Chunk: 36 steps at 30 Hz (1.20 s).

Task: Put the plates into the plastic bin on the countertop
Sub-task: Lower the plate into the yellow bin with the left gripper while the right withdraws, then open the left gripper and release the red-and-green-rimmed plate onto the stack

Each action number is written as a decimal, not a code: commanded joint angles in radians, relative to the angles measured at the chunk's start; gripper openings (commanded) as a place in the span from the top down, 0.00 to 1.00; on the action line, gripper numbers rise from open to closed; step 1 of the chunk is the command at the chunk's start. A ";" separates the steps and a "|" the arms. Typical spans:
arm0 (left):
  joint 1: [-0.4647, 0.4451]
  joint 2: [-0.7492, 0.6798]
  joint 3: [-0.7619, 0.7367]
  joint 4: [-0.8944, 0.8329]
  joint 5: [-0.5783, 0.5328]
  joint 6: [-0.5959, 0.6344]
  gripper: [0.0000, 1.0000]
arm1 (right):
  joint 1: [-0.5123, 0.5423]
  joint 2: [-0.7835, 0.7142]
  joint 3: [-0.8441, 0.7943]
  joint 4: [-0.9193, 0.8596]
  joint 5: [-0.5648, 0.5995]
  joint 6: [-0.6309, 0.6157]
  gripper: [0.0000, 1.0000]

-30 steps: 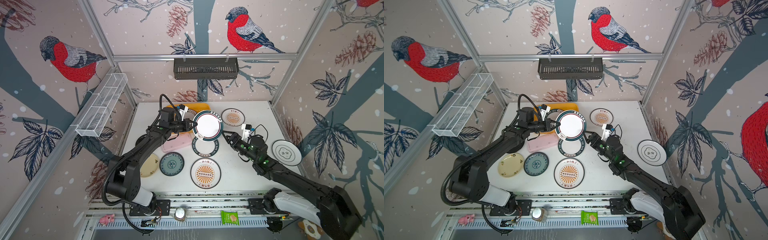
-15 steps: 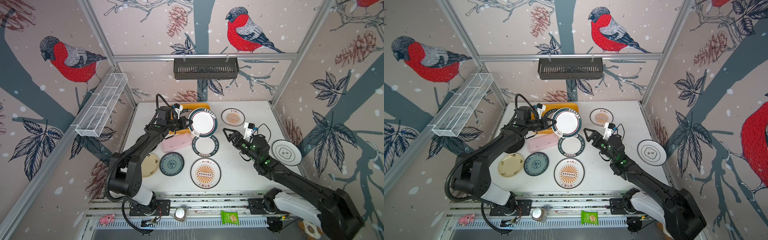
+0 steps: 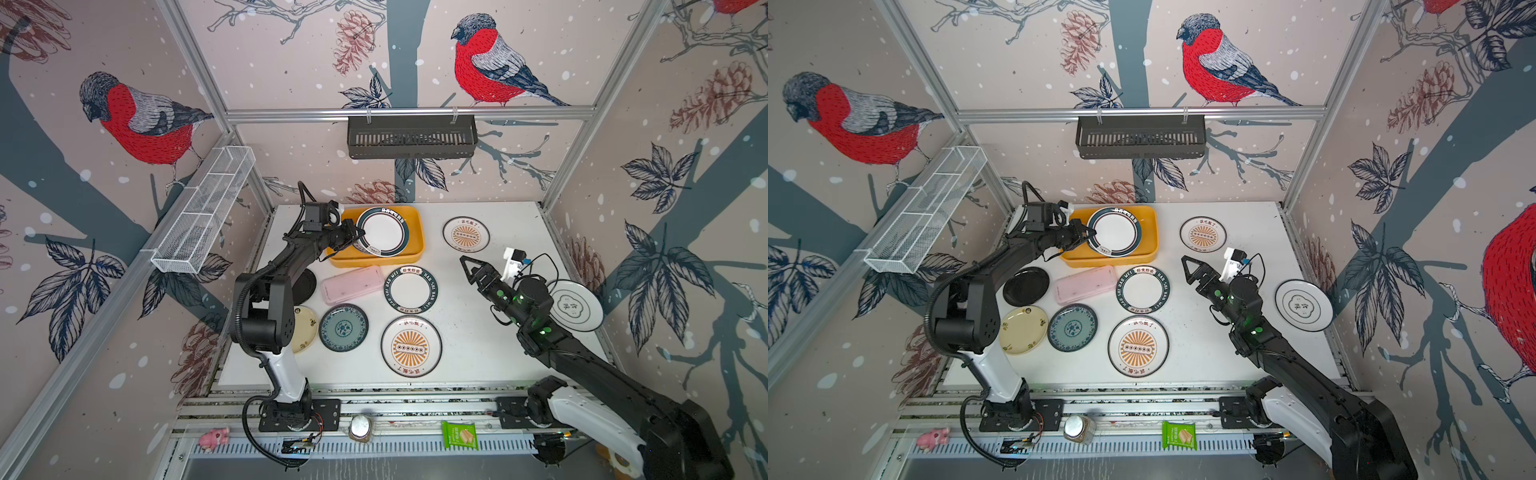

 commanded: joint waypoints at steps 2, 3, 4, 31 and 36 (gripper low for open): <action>0.026 0.072 0.063 -0.041 -0.026 0.029 0.99 | -0.018 -0.032 -0.012 0.027 -0.010 -0.020 0.00; 0.032 0.098 0.082 -0.043 -0.020 0.024 0.99 | -0.023 -0.040 -0.012 0.018 -0.012 -0.025 0.00; 0.039 0.122 0.104 -0.053 -0.021 0.026 0.99 | -0.026 -0.046 -0.011 0.010 -0.015 -0.030 0.00; 0.075 0.396 0.329 -0.117 0.003 0.002 0.97 | -0.053 -0.101 -0.006 -0.062 0.050 -0.022 0.00; 0.075 0.415 0.349 -0.134 0.000 0.010 0.91 | -0.064 -0.093 -0.005 -0.062 0.044 -0.023 0.00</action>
